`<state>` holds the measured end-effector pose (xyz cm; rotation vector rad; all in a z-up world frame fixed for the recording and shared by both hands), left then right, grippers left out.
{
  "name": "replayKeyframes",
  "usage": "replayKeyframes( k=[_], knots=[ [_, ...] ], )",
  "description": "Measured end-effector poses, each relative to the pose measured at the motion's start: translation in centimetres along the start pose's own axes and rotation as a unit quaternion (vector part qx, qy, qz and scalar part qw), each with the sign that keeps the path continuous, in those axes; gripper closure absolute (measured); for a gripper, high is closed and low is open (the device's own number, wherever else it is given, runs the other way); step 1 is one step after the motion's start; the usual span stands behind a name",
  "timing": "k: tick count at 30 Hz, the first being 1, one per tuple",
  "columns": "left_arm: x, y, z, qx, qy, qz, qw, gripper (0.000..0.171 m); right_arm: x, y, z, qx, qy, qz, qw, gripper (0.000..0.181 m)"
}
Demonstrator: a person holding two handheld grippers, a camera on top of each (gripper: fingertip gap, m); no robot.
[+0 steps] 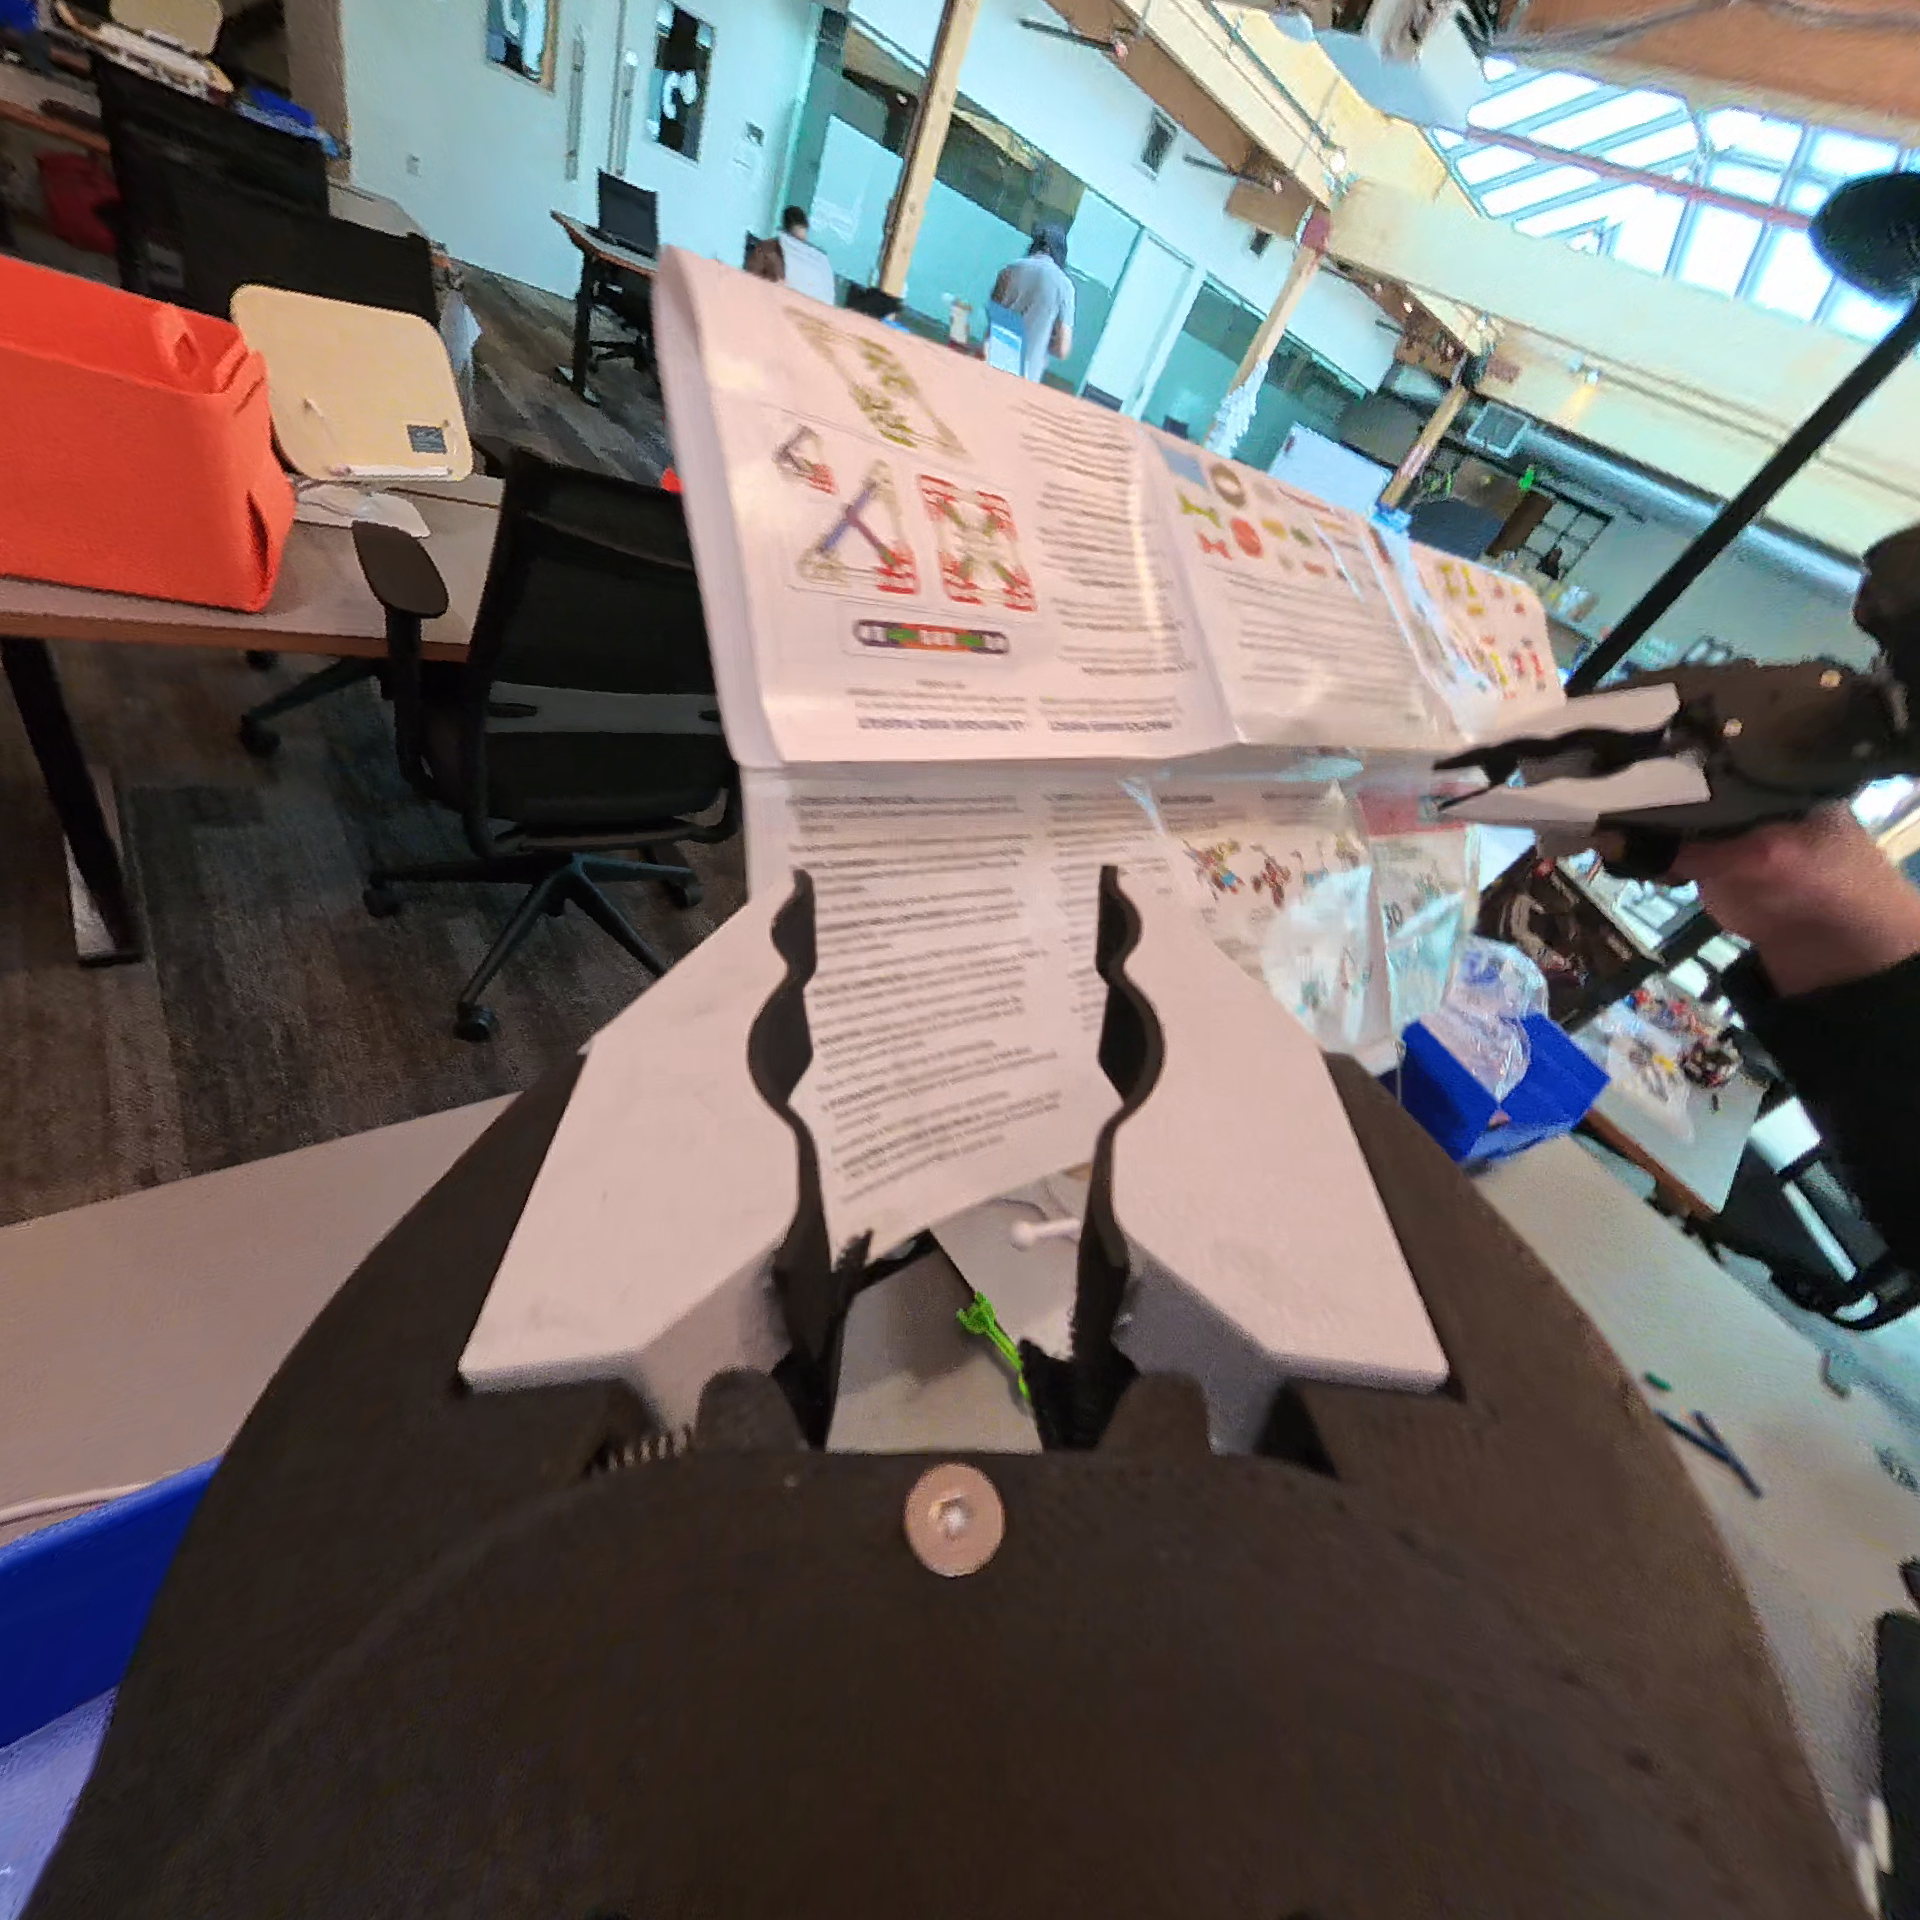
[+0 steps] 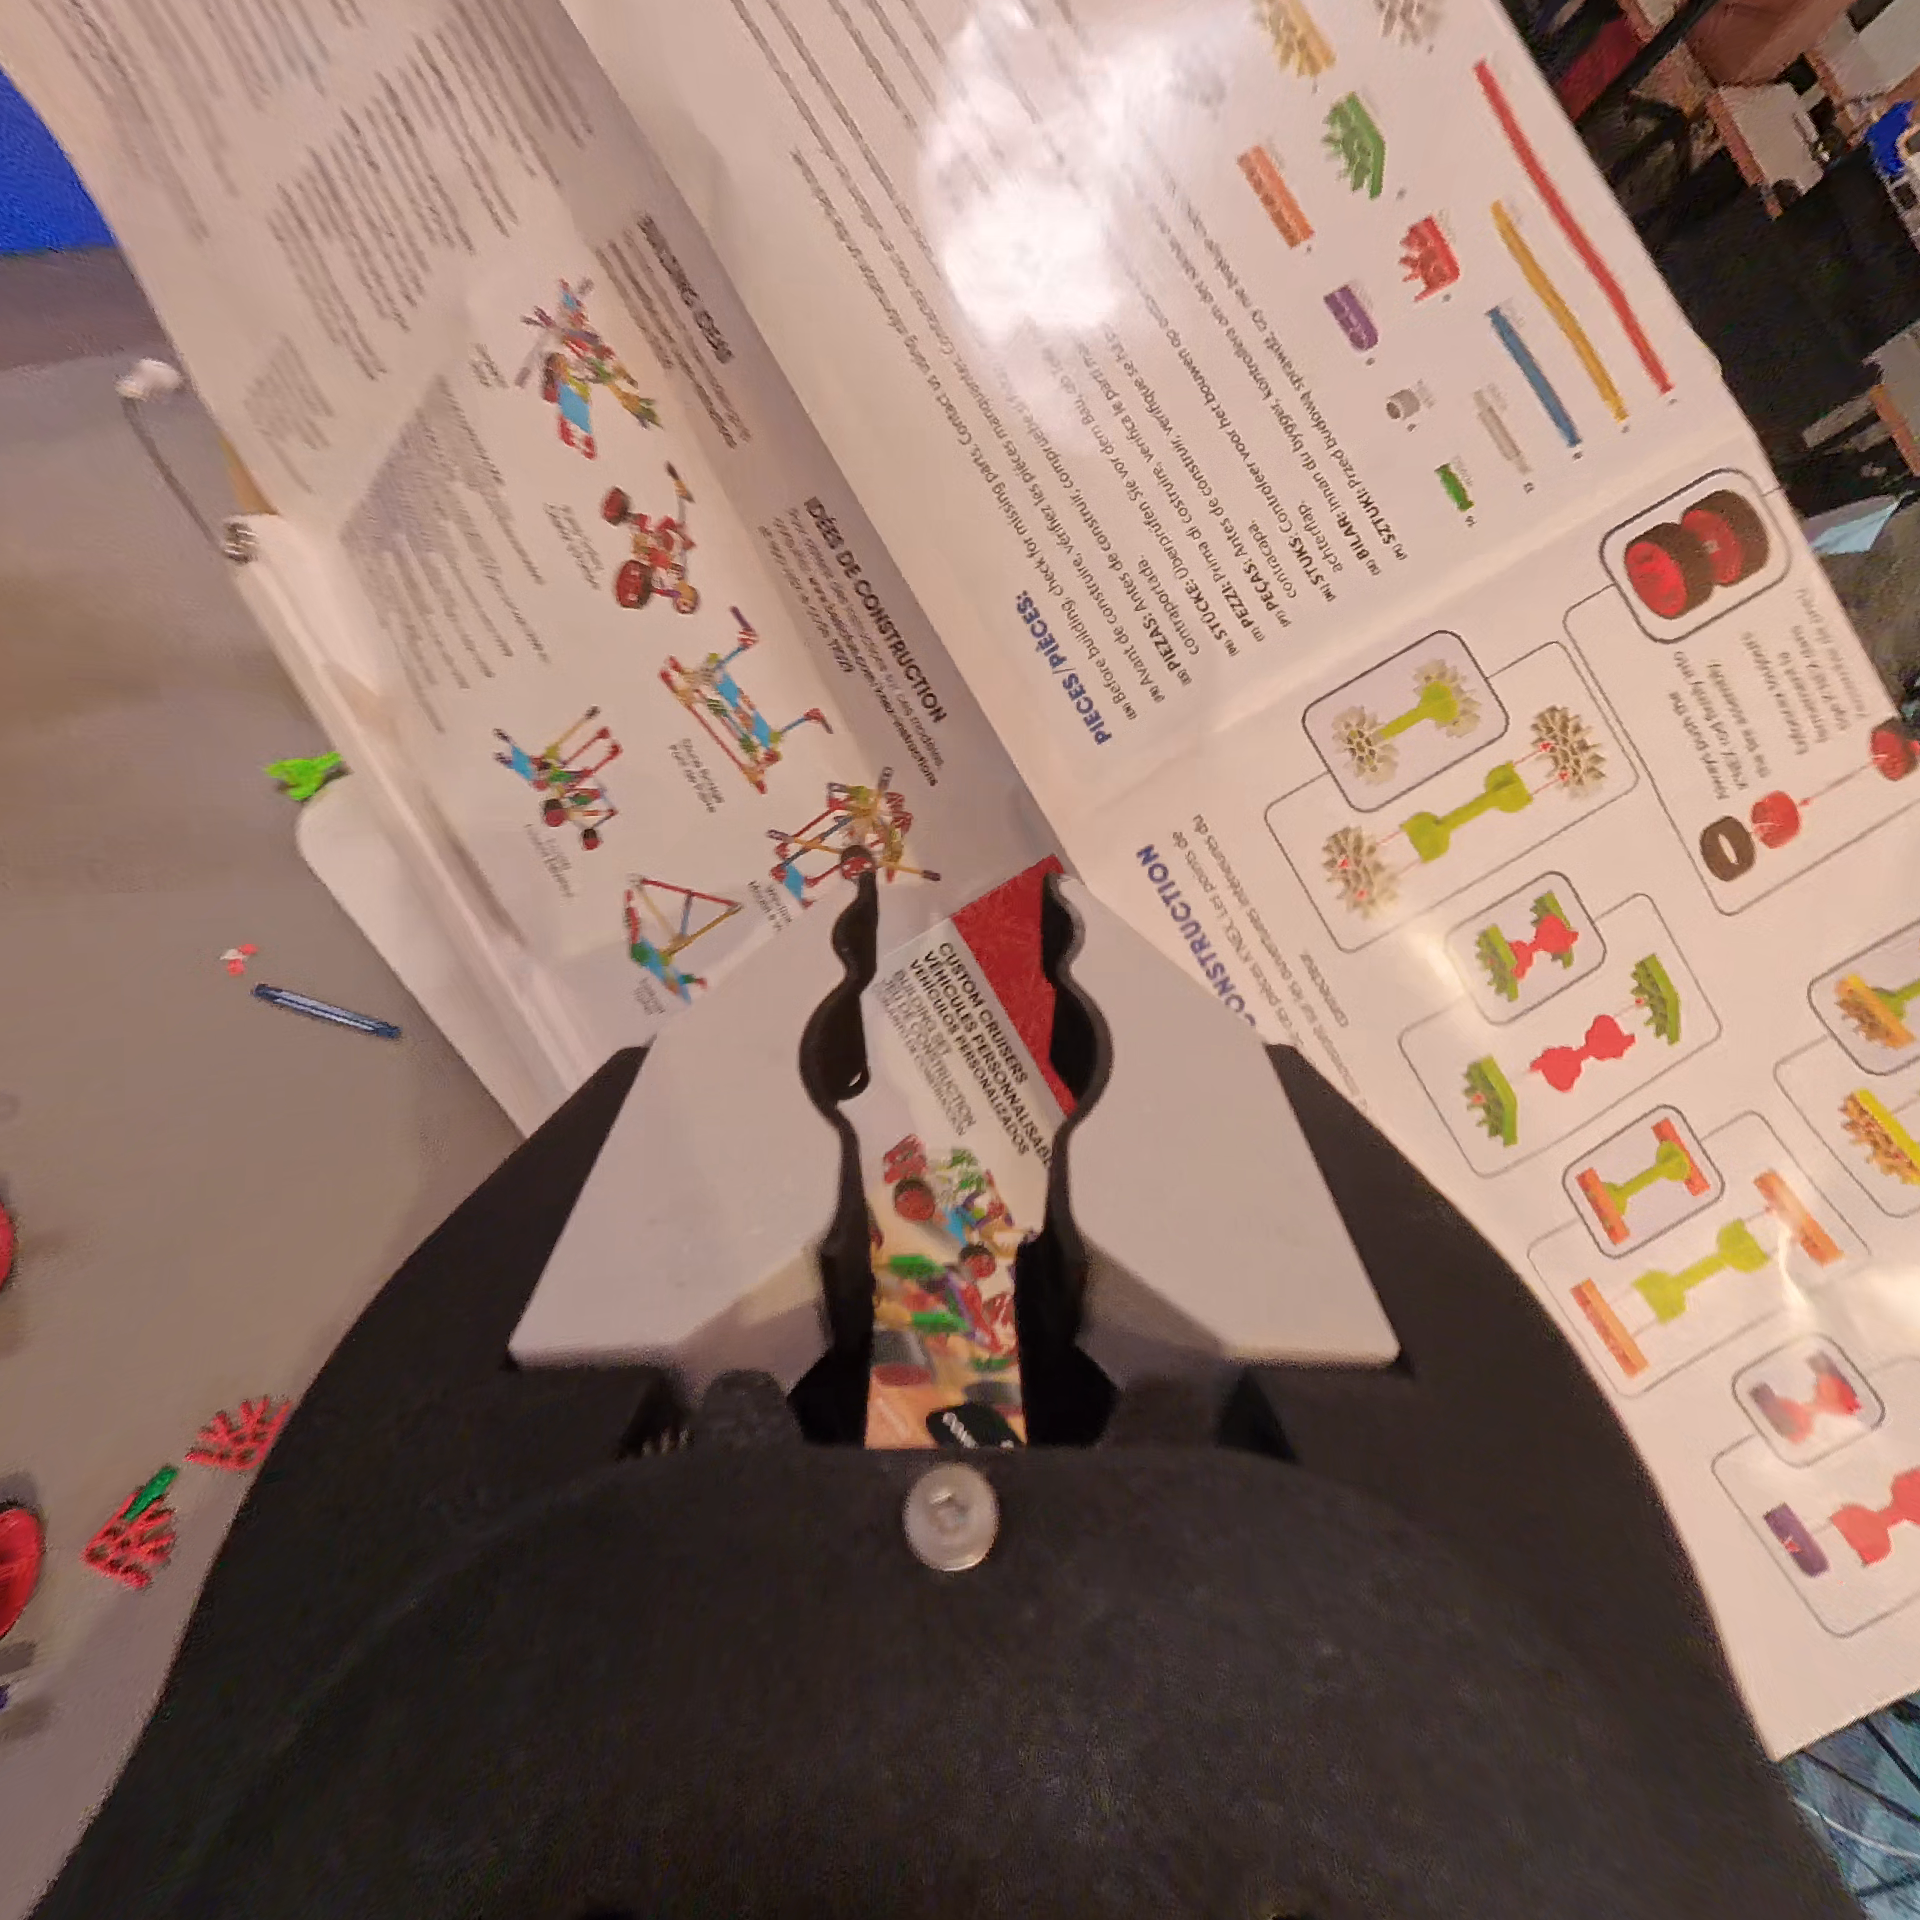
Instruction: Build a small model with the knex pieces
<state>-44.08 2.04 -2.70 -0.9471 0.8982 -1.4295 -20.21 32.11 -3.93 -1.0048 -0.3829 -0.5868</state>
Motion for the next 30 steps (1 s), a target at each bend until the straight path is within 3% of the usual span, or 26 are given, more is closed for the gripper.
replayKeyframes(
  k=[4, 10, 13, 16, 18, 20, 23, 27, 30],
  knots=[
    [1.2, 2.0, 4.1, -0.045, 0.014, -0.039, 0.998, 0.119, 4.9, 0.2, -1.6, -0.007, -0.025, 0.031, 0.999, 0.146],
    [2.7, 6.2, 9.5, -0.088, 0.045, -0.11, 0.989, 0.118, 12.8, 4.7, -4.0, -0.052, -0.031, 0.049, 0.997, 0.138],
    [5.2, 8.4, 11.2, -0.124, 0.028, -0.147, 0.981, 0.116, 16.0, 7.5, -7.0, -0.084, -0.062, 0.048, 0.993, 0.127],
    [9.2, 10.0, 10.7, -0.135, -0.025, -0.171, 0.976, 0.113, 18.0, 10.5, -10.4, -0.102, -0.079, 0.034, 0.991, 0.122],
    [12.3, 11.4, 9.2, -0.141, -0.077, -0.201, 0.966, 0.112, 18.7, 11.8, -13.3, -0.114, -0.102, 0.029, 0.988, 0.121],
    [15.6, 14.2, 6.7, -0.133, -0.137, -0.269, 0.944, 0.108, 18.9, 12.3, -17.0, -0.121, -0.138, 0.027, 0.983, 0.121],
    [18.5, 17.8, 4.5, -0.115, -0.175, -0.305, 0.929, 0.109, 18.3, 12.3, -21.8, -0.12, -0.171, 0.018, 0.978, 0.126],
    [19.1, 23.6, 2.0, -0.029, -0.185, -0.317, 0.93, 0.12, 16.5, 8.7, -29.1, -0.1, -0.242, 0.038, 0.964, 0.132],
    [18.8, 25.7, 1.4, -0.031, -0.21, -0.313, 0.926, 0.131, 13.5, 4.6, -33.7, -0.028, -0.262, 0.051, 0.963, 0.134]
  ],
)
Point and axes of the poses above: each gripper's, where its closed fingertips meet, x back along the fingers, y out of its underside, z = x × y across the jaws, the point moved 2 cm from there along x, back along the fingers, and after that the axes turned 9 degrees about y, right-handed, at the moved point
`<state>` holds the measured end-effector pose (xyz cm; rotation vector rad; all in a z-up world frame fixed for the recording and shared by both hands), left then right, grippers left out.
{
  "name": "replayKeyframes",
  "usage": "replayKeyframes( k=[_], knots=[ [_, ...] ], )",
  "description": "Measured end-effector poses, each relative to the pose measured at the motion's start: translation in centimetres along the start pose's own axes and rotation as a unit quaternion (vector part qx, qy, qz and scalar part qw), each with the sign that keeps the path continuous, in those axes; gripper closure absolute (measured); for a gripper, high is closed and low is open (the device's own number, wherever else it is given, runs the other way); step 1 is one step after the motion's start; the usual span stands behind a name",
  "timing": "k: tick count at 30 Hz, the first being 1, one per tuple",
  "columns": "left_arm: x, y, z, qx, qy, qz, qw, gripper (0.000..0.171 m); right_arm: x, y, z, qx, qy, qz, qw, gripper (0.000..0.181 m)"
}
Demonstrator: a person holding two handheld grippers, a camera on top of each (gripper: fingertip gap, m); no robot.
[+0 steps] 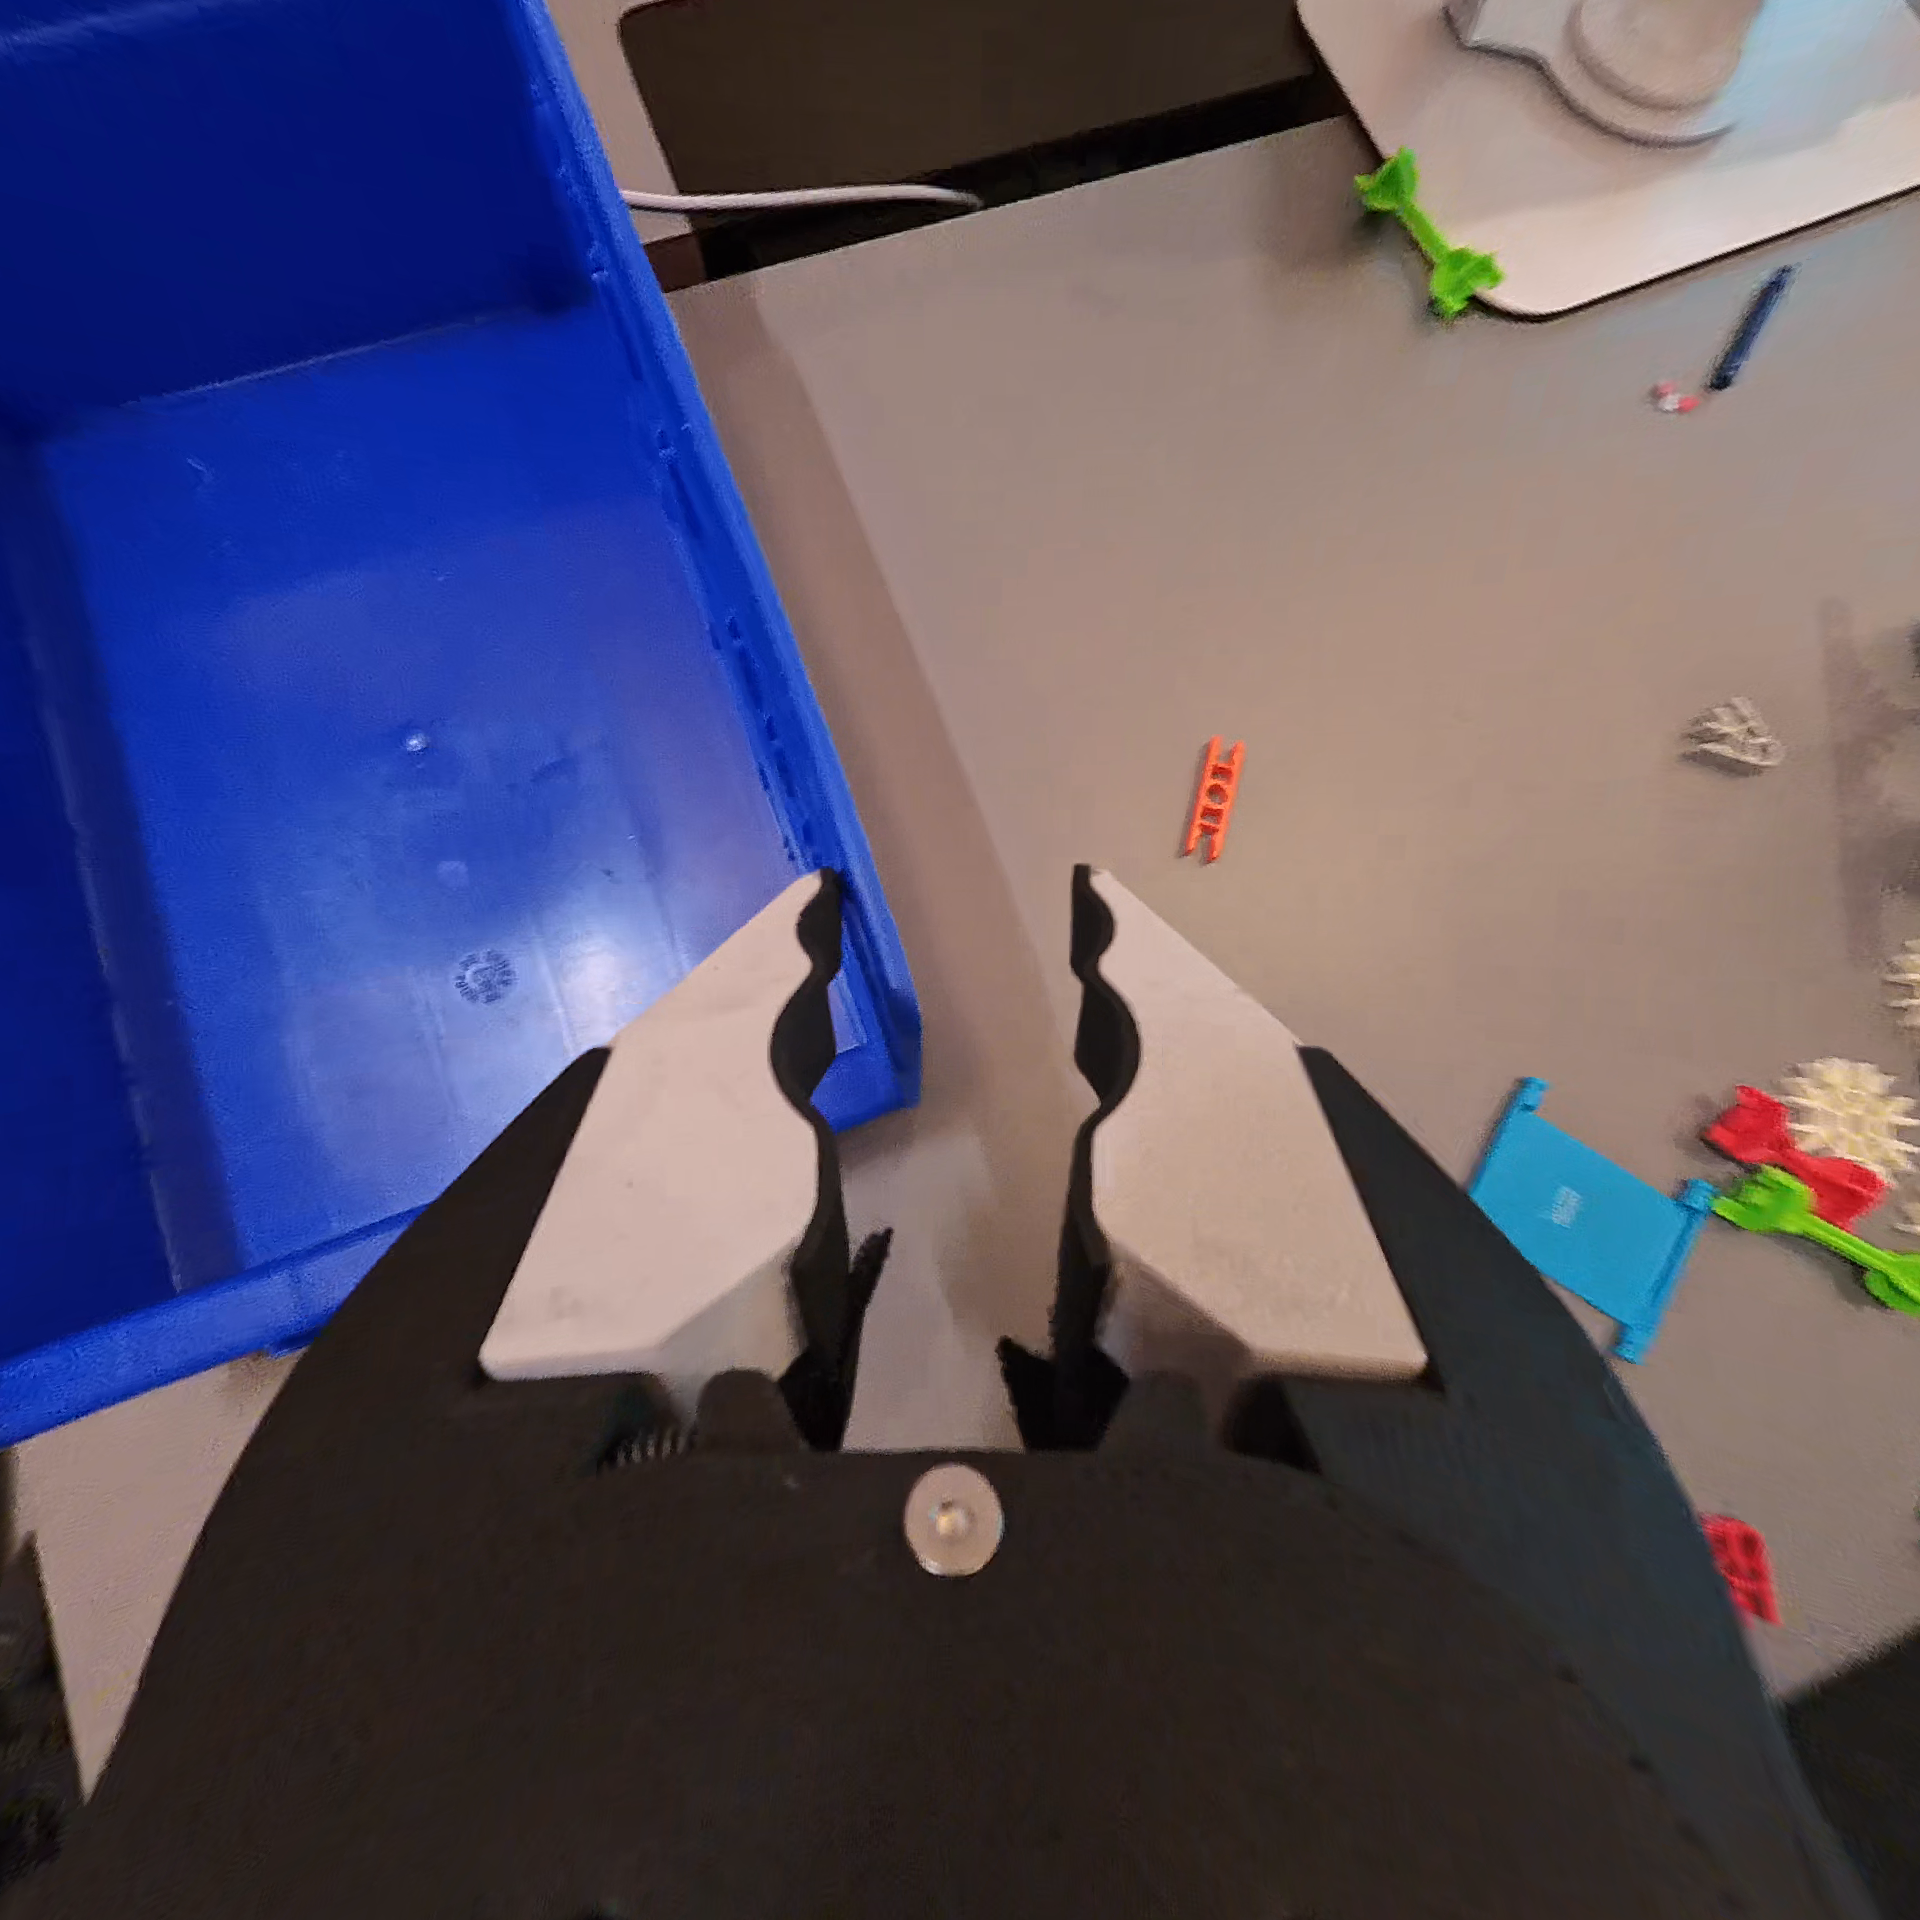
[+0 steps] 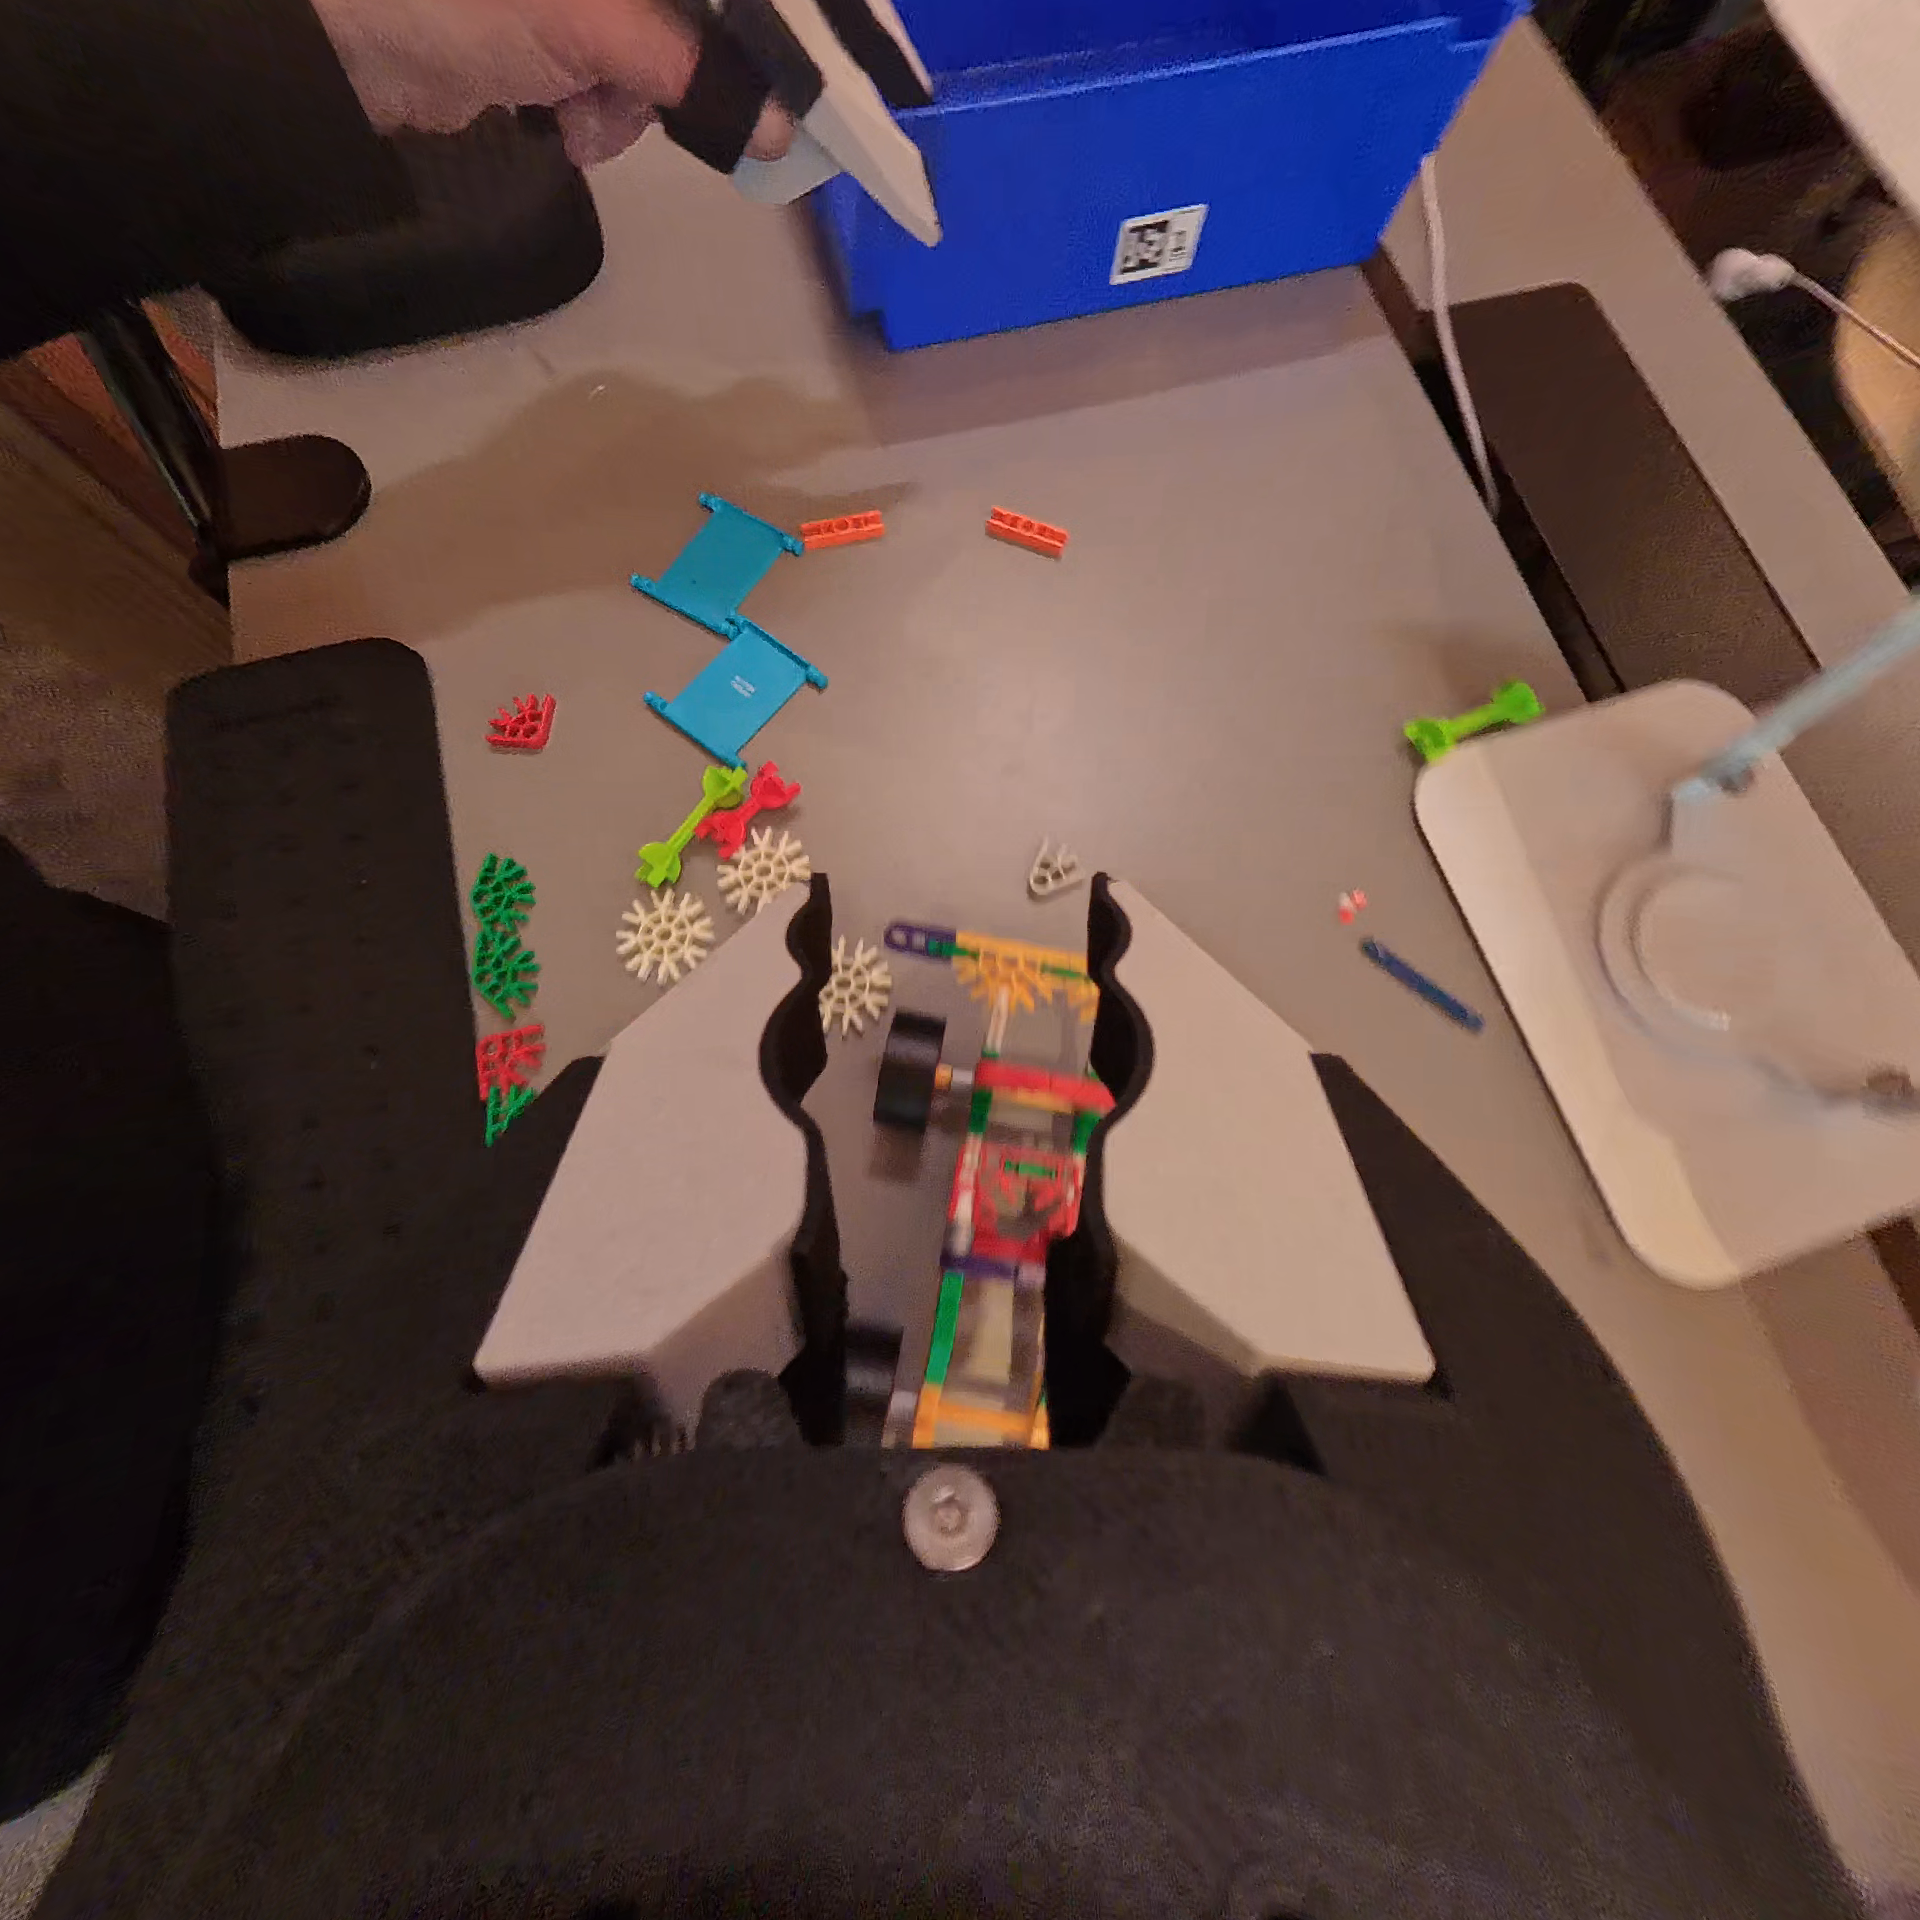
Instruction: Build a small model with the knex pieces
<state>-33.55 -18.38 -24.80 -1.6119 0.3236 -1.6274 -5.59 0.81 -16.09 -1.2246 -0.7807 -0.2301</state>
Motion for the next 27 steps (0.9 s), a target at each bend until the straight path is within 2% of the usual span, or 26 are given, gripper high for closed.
replayKeyframes(
  k=[2, 4, 5, 8, 11, 14, 15, 16, 17, 19, 21, 23, 25, 27],
  knots=[
    [-0.1, 0.3, -0.2, 0.012, -0.018, 0.014, 1.0, 0.143, -3.8, -2.2, -0.8, 0.05, -0.01, -0.023, 0.998, 0.137],
    [0.2, 0.2, 0.0, 0.043, -0.015, 0.04, 0.998, 0.162, -6.6, -3.7, -0.6, 0.092, -0.011, -0.058, 0.994, 0.137],
    [0.2, 0.2, 0.7, 0.043, -0.003, 0.049, 0.998, 0.162, -7.2, -4.5, -0.4, 0.097, -0.014, -0.067, 0.993, 0.139],
    [0.1, 0.9, 2.1, 0.022, -0.025, 0.048, 0.998, 0.163, -5.2, -7.2, 0.8, 0.077, -0.001, -0.024, 0.997, 0.145],
    [-0.1, 1.2, 4.5, 0.018, 0.0, 0.058, 0.998, 0.161, -1.0, -6.9, 2.9, 0.027, 0.038, 0.011, 0.999, 0.141],
    [0.2, 1.9, 5.1, -0.006, -0.015, 0.057, 0.998, 0.162, 3.1, -4.0, 4.0, -0.026, 0.073, 0.025, 0.997, 0.141],
    [0.8, 1.9, 4.8, -0.015, -0.04, 0.052, 0.998, 0.151, 4.2, -2.6, 4.2, -0.042, 0.087, 0.027, 0.995, 0.141],
    [1.9, 1.3, 4.4, -0.031, -0.083, 0.065, 0.994, 0.117, 5.4, -1.1, 4.2, -0.058, 0.102, 0.031, 0.993, 0.14],
    [3.0, 0.1, 5.1, -0.052, -0.1, 0.089, 0.99, 0.104, 6.4, 0.4, 4.1, -0.074, 0.11, 0.035, 0.991, 0.141],
    [4.1, -2.3, 8.7, -0.116, -0.079, 0.13, 0.981, 0.127, 8.0, 3.4, 3.4, -0.108, 0.117, 0.039, 0.986, 0.142],
    [2.4, -3.3, 12.0, -0.135, -0.034, 0.107, 0.985, 0.125, 9.2, 6.4, 2.7, -0.137, 0.129, 0.042, 0.981, 0.142],
    [-0.5, -3.8, 13.4, -0.135, -0.014, 0.08, 0.988, 0.113, 10.0, 9.5, 2.3, -0.172, 0.139, 0.036, 0.975, 0.139],
    [-3.5, -3.9, 13.3, -0.126, -0.025, 0.049, 0.99, 0.098, 10.1, 12.4, 1.5, -0.205, 0.134, 0.025, 0.969, 0.134],
    [-6.4, -3.3, 12.5, -0.115, -0.047, 0.005, 0.992, 0.094, 9.7, 14.6, 0.7, -0.214, 0.129, 0.014, 0.968, 0.126]
  ],
)
Point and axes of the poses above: each gripper's, where its closed fingertips meet, x back along the fingers, y out of its underside, z = x × y across the jaws, the point moved 2 cm from there along x, back along the fingers, and after that the axes turned 9 degrees about y, right-handed, at the moved point
